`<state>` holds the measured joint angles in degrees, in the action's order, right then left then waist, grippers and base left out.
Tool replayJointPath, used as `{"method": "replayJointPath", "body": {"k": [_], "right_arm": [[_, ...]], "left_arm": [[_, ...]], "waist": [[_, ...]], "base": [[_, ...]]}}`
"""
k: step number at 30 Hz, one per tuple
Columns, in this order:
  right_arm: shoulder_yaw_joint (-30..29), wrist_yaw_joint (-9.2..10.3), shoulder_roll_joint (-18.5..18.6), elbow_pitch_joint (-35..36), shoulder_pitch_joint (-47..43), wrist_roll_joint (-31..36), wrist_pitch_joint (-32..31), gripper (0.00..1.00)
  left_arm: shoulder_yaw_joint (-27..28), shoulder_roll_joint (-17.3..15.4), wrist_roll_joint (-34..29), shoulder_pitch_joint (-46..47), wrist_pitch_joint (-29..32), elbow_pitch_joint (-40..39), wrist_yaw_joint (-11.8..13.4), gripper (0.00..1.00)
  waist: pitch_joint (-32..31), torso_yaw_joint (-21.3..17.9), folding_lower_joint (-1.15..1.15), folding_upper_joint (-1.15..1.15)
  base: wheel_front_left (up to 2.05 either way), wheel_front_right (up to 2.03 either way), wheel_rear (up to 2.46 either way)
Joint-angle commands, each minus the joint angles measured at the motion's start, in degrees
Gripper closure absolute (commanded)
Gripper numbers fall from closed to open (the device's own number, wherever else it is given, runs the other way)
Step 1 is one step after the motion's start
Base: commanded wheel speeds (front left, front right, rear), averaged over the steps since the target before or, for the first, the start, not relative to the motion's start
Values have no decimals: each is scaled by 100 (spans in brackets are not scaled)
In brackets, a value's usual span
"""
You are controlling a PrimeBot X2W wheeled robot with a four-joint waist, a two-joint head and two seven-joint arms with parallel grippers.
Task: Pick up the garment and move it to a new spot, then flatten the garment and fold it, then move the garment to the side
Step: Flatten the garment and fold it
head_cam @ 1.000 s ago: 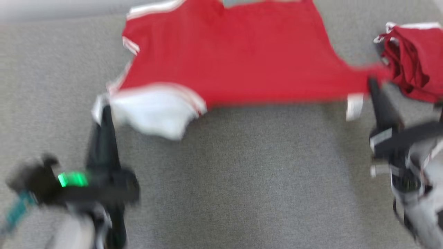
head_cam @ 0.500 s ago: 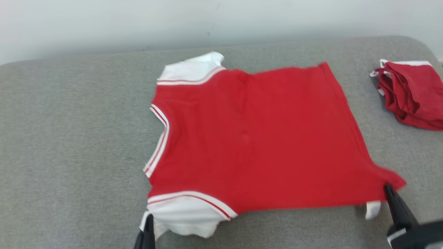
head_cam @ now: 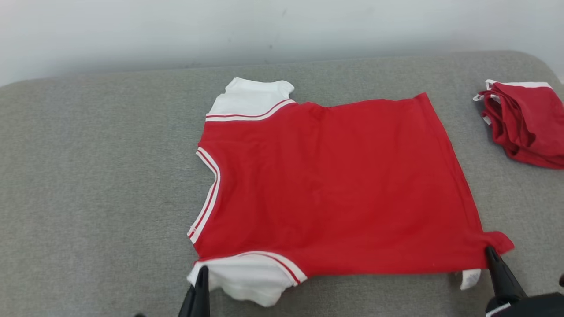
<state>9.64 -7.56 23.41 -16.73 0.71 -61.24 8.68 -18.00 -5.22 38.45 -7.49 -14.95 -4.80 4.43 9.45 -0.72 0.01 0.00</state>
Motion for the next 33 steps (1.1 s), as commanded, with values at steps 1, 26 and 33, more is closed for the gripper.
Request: {"method": "replayJointPath", "body": {"k": [1,26,33], "right_arm": [[-61,17,-36,24,56,46,-43,100],[-602,16,-883,-1333,2595,1509,-1415,0],[-290,16,-595,-1305,2352,1738,-1032,0]], "left_arm": [[1,-37,-45,104,12,9,-36,100],[-47,-191,-261,3322,324,2809,-642,0],[85,-169,-313,3238,68,3095,-684,0]], "waist": [[28,-44,-1,0],[542,-173,-1,0],[417,-144,-1,0]], "base": [[0,0,0],[0,0,0],[0,0,0]]}}
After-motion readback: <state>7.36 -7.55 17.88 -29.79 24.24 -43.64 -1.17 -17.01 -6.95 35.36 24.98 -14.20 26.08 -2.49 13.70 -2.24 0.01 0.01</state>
